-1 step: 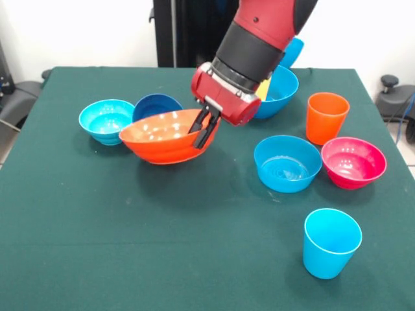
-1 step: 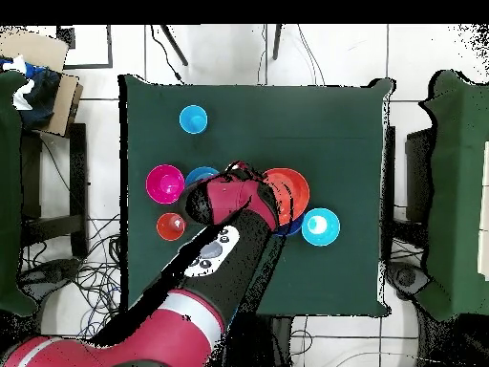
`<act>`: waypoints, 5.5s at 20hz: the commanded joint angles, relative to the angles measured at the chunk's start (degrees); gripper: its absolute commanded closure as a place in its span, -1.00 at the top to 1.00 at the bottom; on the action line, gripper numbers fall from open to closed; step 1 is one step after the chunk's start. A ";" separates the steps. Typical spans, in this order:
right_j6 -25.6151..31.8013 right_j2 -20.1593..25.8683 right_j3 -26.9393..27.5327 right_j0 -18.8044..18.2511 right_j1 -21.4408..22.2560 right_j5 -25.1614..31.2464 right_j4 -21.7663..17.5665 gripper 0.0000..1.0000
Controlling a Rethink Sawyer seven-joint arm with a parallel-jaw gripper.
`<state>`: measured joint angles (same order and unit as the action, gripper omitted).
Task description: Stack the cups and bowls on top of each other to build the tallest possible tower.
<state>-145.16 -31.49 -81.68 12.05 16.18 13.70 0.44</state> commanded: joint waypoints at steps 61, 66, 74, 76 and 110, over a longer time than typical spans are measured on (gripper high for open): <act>-4.38 2.74 6.44 0.54 -5.74 1.26 10.39 -1.00; -4.34 2.76 6.52 0.52 -5.77 1.44 10.41 -1.00; -3.77 3.33 6.48 0.03 -5.47 1.68 10.20 -1.00; -3.63 3.48 6.48 -0.07 -5.40 1.86 10.17 -1.00; -2.35 6.80 4.00 -1.52 -2.07 5.35 9.23 1.00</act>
<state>-145.16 -33.70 -77.70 11.06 14.61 12.53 9.63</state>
